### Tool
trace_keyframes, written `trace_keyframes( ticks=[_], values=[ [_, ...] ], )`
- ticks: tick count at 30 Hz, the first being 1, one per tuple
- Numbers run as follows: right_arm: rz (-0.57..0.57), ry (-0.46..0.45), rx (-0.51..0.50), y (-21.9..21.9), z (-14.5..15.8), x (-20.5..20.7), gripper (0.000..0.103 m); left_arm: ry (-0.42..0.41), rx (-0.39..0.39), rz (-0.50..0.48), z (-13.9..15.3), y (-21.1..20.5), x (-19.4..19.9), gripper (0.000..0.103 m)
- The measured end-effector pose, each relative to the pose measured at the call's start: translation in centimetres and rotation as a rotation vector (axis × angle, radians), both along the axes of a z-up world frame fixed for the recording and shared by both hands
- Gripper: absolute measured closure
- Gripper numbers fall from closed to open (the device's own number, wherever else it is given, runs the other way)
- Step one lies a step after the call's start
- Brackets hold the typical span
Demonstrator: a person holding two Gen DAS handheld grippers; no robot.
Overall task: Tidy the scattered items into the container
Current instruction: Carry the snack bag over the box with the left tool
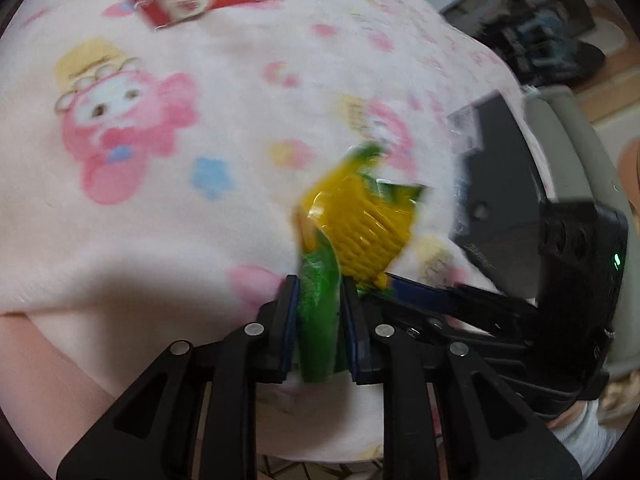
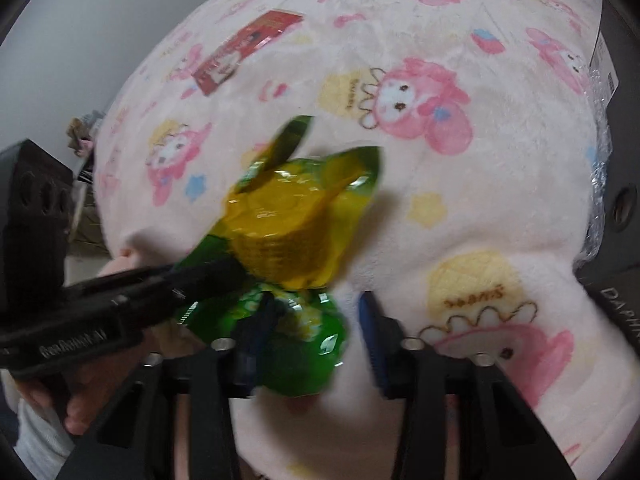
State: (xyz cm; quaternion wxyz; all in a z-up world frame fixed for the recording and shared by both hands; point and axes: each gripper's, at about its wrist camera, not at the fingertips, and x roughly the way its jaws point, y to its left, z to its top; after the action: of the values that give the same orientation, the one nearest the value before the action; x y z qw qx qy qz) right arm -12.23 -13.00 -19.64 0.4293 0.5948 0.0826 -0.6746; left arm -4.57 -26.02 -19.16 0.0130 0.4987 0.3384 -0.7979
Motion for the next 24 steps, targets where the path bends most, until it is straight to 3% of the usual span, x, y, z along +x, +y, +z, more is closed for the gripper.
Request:
trace_keyframes(
  ticks=[2, 4, 14, 18, 24],
  values=[
    [0.02, 0.038, 0.012, 0.5, 0.8, 0.5, 0.081, 0.041, -0.036, -0.025, 1.8, 0.9, 0.3, 0.085],
    [0.004, 0.014, -0.026, 1.9, 1.9, 0.4, 0.085, 0.069, -0.038, -0.038, 3.4, 1.5, 0.4, 0.085],
    [-0.19, 0.122, -0.196, 12.5, 11.1, -0.6, 0.085, 0.292, -0.039, -0.213, 12.9, 8.7, -3.5, 0.085],
    [-0.268, 0.187, -0.227, 16.9, 14.0, -1.4, 0.085, 0.326, 0.001, -0.284, 14.4, 12.2, -6.4, 0.084],
    [-0.399, 0.255, -0.184, 22.8, 15.3, -3.8, 0.085, 0.349, 0.05, -0.391, 14.8, 18.4, -11.5, 0.084]
  ],
)
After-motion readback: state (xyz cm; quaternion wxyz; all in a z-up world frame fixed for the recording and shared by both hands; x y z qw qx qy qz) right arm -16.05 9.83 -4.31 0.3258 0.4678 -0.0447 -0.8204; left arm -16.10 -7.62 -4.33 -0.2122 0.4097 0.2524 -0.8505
